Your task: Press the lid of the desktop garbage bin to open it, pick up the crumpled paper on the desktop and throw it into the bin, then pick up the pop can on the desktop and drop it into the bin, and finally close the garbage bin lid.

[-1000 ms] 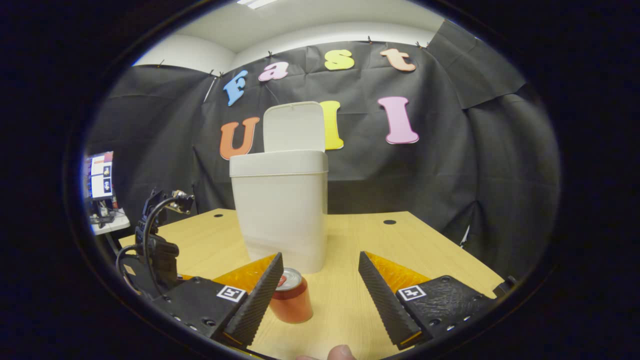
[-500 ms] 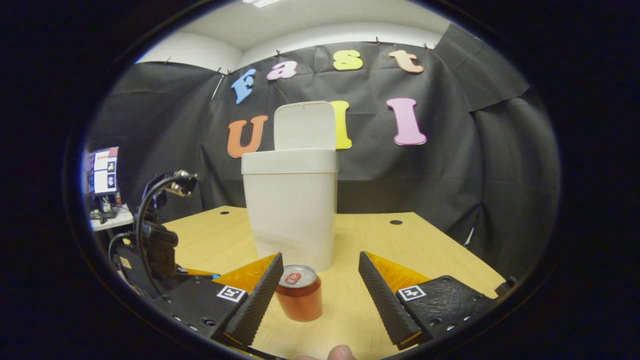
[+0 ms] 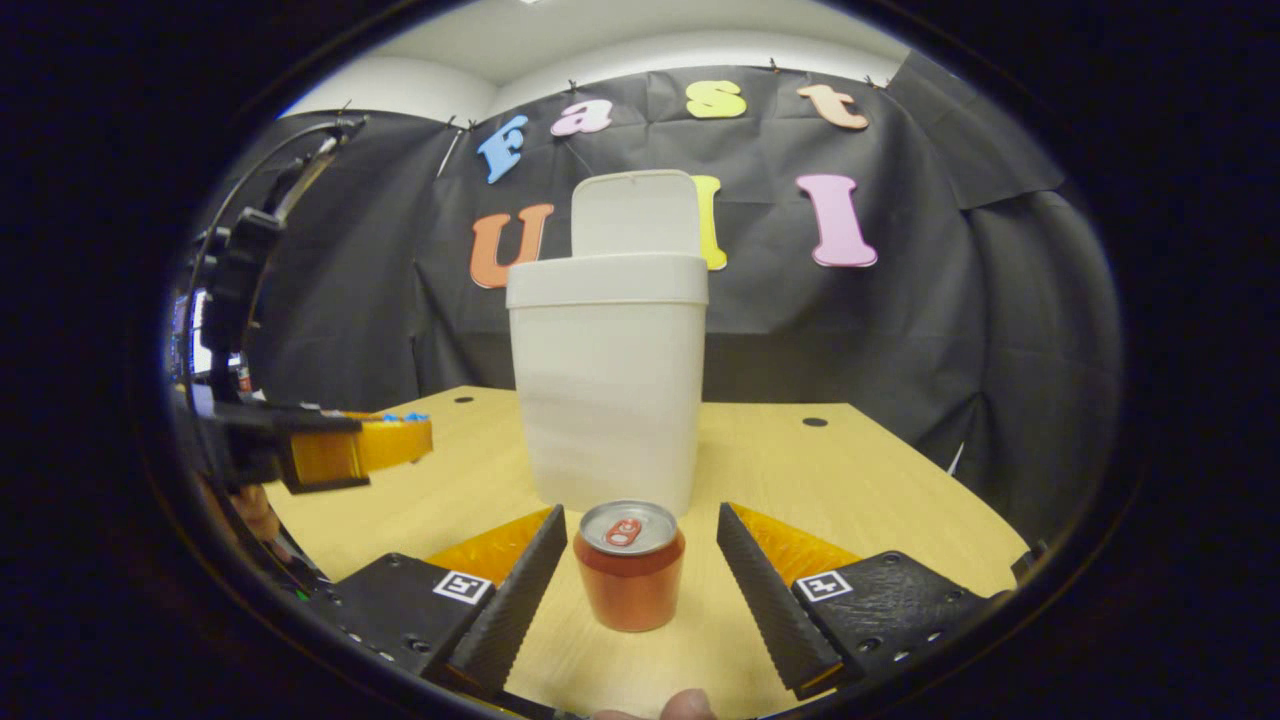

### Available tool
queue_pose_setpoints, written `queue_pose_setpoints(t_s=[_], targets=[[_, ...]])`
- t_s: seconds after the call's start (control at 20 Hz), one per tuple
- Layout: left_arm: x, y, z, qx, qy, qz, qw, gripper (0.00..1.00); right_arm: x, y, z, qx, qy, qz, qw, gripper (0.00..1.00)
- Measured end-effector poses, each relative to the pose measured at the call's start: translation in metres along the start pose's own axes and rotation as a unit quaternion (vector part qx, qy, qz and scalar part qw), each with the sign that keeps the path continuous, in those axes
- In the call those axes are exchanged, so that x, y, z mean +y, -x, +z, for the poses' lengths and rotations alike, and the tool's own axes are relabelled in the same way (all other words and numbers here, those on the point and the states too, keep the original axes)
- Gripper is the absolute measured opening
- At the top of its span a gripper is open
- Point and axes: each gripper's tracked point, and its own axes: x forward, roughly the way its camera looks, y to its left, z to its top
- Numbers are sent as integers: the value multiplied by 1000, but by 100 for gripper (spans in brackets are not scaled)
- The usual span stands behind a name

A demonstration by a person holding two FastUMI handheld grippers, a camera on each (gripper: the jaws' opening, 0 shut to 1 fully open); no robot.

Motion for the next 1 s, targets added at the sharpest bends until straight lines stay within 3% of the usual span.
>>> queue_pose_setpoints(t_s=[0.4, 0.9, 1.0], targets=[[9, 16, 32, -48, -10, -3, 999, 39, 7, -24, -47, 80, -32, 8, 996, 94], [24, 23, 58, -83, -11, 13, 996, 39, -1, -34, -73, 144, -51, -9, 988, 95], [28, 24, 66, -92, -10, 16, 996, 39, 1, -34, -73, 145, -54, -9, 988, 88]])
